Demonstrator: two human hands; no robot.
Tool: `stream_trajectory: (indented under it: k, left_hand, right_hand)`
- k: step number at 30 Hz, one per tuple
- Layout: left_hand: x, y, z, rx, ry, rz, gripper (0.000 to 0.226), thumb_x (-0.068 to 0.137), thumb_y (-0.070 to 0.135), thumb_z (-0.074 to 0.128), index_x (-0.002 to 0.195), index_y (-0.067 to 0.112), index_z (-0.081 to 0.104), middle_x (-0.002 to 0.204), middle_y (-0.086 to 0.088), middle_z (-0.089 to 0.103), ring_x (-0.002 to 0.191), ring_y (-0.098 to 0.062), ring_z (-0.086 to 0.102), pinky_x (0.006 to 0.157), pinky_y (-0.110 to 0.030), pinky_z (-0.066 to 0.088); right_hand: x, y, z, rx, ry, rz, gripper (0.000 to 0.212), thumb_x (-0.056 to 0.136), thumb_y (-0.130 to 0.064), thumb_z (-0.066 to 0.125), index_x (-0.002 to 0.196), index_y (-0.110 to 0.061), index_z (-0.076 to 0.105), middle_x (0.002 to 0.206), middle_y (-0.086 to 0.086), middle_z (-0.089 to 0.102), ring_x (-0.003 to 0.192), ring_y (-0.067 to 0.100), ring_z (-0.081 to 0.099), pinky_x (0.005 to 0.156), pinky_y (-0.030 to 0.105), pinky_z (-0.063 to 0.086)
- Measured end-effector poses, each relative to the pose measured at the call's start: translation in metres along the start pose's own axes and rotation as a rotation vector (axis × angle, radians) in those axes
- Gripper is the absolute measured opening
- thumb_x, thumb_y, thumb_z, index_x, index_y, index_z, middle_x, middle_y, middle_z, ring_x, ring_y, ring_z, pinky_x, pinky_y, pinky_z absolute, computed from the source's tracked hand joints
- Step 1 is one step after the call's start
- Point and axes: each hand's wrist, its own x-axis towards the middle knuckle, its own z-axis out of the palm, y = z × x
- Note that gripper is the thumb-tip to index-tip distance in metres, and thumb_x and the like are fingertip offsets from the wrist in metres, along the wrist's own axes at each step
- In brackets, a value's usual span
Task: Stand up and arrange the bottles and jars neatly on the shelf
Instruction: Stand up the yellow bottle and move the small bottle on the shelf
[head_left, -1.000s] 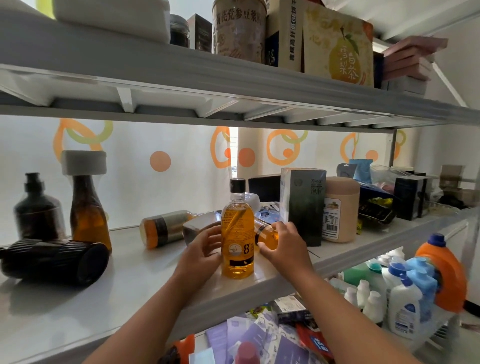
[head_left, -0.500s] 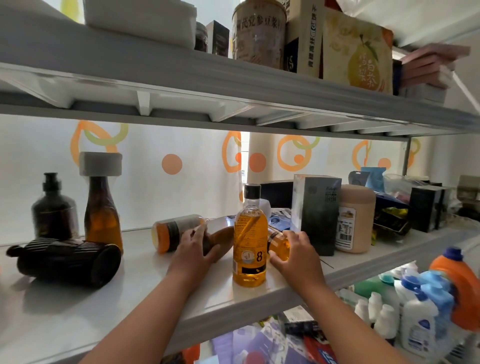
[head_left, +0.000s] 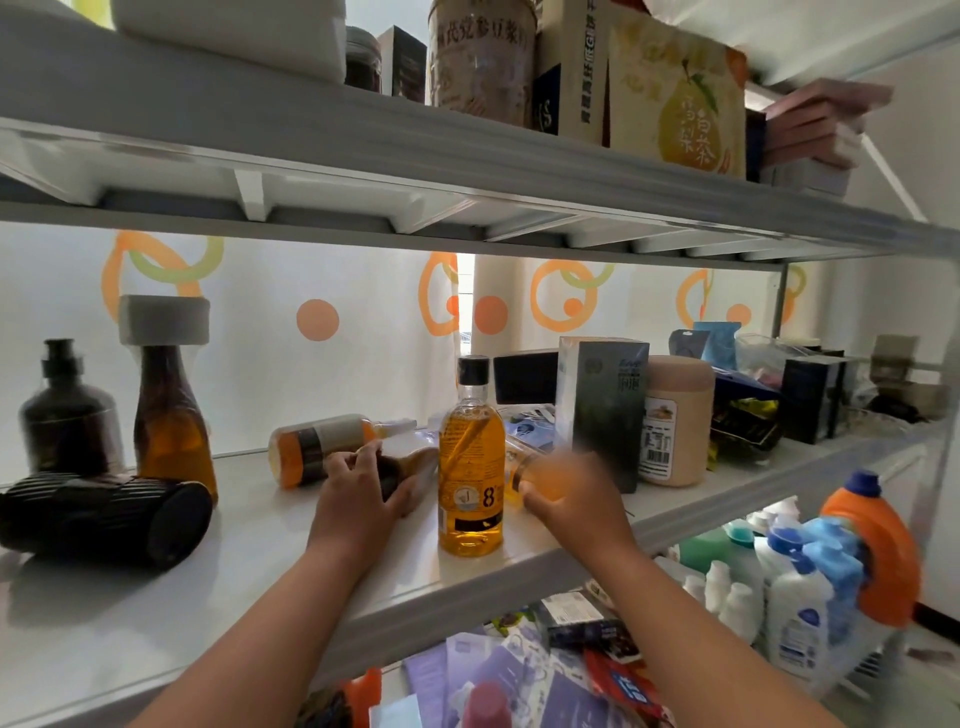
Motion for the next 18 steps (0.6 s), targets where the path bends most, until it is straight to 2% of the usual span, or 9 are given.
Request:
stream_trajectory:
  k: [6,8,10,12,13,15,18]
  left_hand:
    - [-0.008,0.003,-0.003,0.024,-0.007,-0.027,0.071,0.087,0.051,0.051,0.145,0.016,0.027,0.143,-0.018,0.032,0.126,-0.034,0.043,0.099,-0.042,0.041]
    - [-0.017,0.009,-0.008,-0.012,0.097,-0.009,0.061,0.09,0.046,0.049,0.139,0.013,0.035,0.141,-0.017,0.038,0.126,-0.032,0.044,0.098,-0.043,0.043]
    - [-0.034,0.02,-0.014,-0.064,0.314,0.166,0.038,0.091,0.035,0.046,0.118,0.008,0.052,0.117,-0.015,0.055,0.105,-0.027,0.055,0.084,-0.04,0.049]
    - [-0.055,0.035,-0.016,-0.089,0.461,0.412,0.024,0.087,0.029,0.043,0.093,0.01,0.057,0.089,-0.008,0.058,0.079,-0.019,0.051,0.066,-0.031,0.045]
    - [-0.067,0.042,-0.014,-0.107,0.43,0.492,0.022,0.086,0.028,0.043,0.088,0.012,0.057,0.085,-0.005,0.058,0.076,-0.016,0.049,0.064,-0.028,0.041]
    - [-0.086,0.056,-0.004,-0.124,0.288,0.584,0.021,0.085,0.029,0.043,0.088,0.016,0.06,0.085,-0.001,0.061,0.076,-0.015,0.054,0.063,-0.026,0.044]
    - [-0.103,0.075,0.016,-0.073,0.146,0.667,0.026,0.086,0.027,0.041,0.097,0.018,0.062,0.095,0.002,0.065,0.084,-0.013,0.062,0.068,-0.022,0.05]
  right_hand:
    - [-0.009,-0.001,-0.004,-0.003,0.005,0.002,0.059,0.085,-0.047,0.057,0.133,-0.016,0.043,0.12,0.007,0.046,0.105,0.017,0.052,0.074,0.018,0.037]
    - [-0.011,0.0,-0.005,-0.002,0.009,0.024,0.061,0.085,-0.049,0.056,0.134,-0.014,0.042,0.121,0.008,0.047,0.105,0.018,0.053,0.075,0.018,0.038]
    - [-0.014,0.0,-0.007,0.008,0.013,0.046,0.065,0.085,-0.051,0.056,0.135,-0.013,0.04,0.123,0.008,0.047,0.107,0.019,0.053,0.077,0.02,0.04]
    - [-0.016,0.0,-0.009,0.016,0.008,0.052,0.066,0.084,-0.05,0.057,0.136,-0.013,0.039,0.123,0.008,0.046,0.106,0.019,0.052,0.075,0.02,0.039]
    - [-0.018,-0.001,-0.01,0.012,0.003,0.046,0.066,0.084,-0.05,0.058,0.136,-0.014,0.039,0.122,0.007,0.046,0.106,0.019,0.052,0.074,0.02,0.037]
    - [-0.021,-0.004,-0.012,0.002,-0.012,0.034,0.066,0.082,-0.048,0.061,0.135,-0.014,0.038,0.123,0.007,0.045,0.108,0.019,0.051,0.073,0.02,0.035]
    - [-0.026,-0.007,-0.015,-0.001,-0.033,0.024,0.071,0.08,-0.052,0.062,0.135,-0.015,0.038,0.125,0.007,0.044,0.109,0.02,0.051,0.073,0.02,0.036]
